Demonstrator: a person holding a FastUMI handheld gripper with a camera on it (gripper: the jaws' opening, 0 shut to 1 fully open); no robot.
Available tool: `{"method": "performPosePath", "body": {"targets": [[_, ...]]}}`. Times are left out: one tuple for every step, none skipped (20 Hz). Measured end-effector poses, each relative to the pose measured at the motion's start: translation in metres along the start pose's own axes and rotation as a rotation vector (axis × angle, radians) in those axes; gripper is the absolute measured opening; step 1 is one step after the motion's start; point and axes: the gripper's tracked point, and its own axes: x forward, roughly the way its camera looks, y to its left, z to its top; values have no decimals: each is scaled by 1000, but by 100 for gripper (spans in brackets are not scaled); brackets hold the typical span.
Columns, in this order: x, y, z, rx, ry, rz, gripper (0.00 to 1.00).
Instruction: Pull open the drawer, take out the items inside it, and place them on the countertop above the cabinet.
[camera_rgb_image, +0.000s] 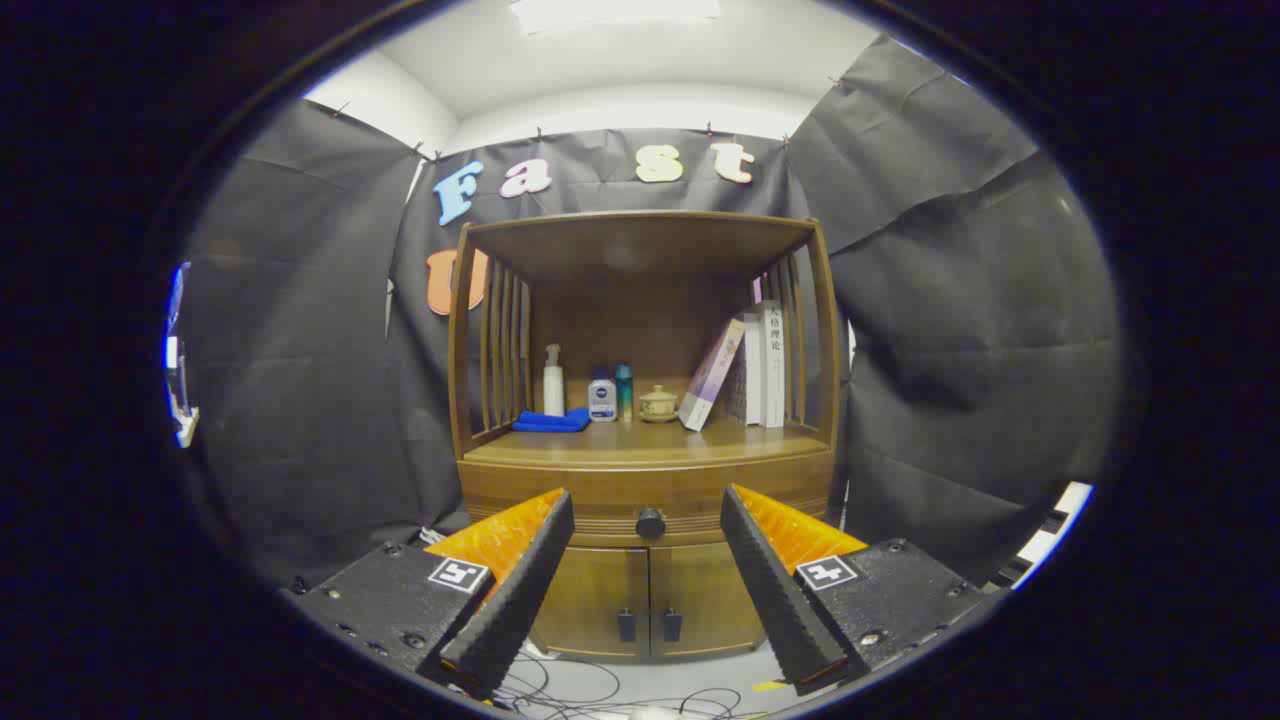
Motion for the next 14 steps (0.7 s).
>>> {"method": "performPosePath", "body": {"targets": [[-1, 2, 0, -4, 1, 5, 97], [-1, 4, 1, -5, 2, 7, 97], [-2, 4, 2, -7, -1, 9, 97], [-3, 5, 5, -9, -4, 10, 97], [-3, 5, 5, -9, -4, 11, 97], [-3, 6, 6, -8, -8, 12, 97], [-3, 6, 6, -6, -10, 10, 97], [-3, 6, 7, -3, -9, 6, 97], [-3, 5, 5, 0, -6, 3, 97], [-4, 4, 6, 4, -8, -5, 97], [-3, 4, 5, 3, -6, -12, 97], [-3, 3, 4, 2, -2, -17, 97], [-3, 3, 3, 0, 1, -17, 97], [-3, 3, 4, -1, 3, -20, 97]]}}
